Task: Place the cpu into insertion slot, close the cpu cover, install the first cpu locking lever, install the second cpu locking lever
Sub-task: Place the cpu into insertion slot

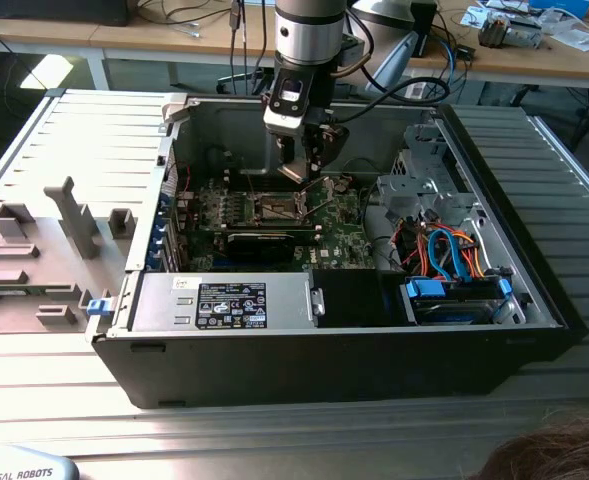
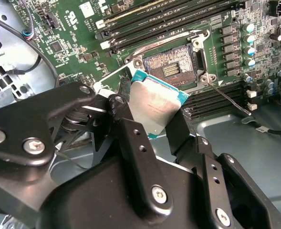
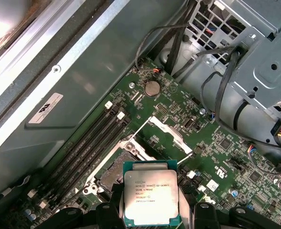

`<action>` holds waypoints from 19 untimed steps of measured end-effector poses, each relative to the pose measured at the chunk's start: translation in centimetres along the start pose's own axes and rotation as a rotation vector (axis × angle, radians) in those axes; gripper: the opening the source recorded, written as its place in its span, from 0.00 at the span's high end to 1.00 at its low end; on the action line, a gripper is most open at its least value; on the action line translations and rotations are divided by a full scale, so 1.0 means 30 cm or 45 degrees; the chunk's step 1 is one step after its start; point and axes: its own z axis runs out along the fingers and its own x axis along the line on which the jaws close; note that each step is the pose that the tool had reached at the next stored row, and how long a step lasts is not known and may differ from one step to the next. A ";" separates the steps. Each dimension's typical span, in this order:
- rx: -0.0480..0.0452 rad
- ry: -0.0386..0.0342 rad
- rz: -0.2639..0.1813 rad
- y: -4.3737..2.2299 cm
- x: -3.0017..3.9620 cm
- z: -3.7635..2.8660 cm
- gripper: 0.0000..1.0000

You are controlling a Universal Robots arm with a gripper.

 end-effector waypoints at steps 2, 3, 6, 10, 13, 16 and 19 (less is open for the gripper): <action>0.000 -0.0003 0.003 0.000 0.000 0.000 0.46; 0.000 -0.0003 0.005 0.000 0.000 0.000 0.46; 0.000 -0.0007 0.010 0.000 0.000 0.000 0.46; 0.000 -0.0010 0.019 0.000 0.000 0.000 0.46; 0.001 -0.0015 0.030 0.000 0.000 0.000 0.46; 0.001 -0.0017 0.035 0.000 0.000 0.000 0.46; 0.001 -0.0022 0.045 0.000 0.000 0.000 0.46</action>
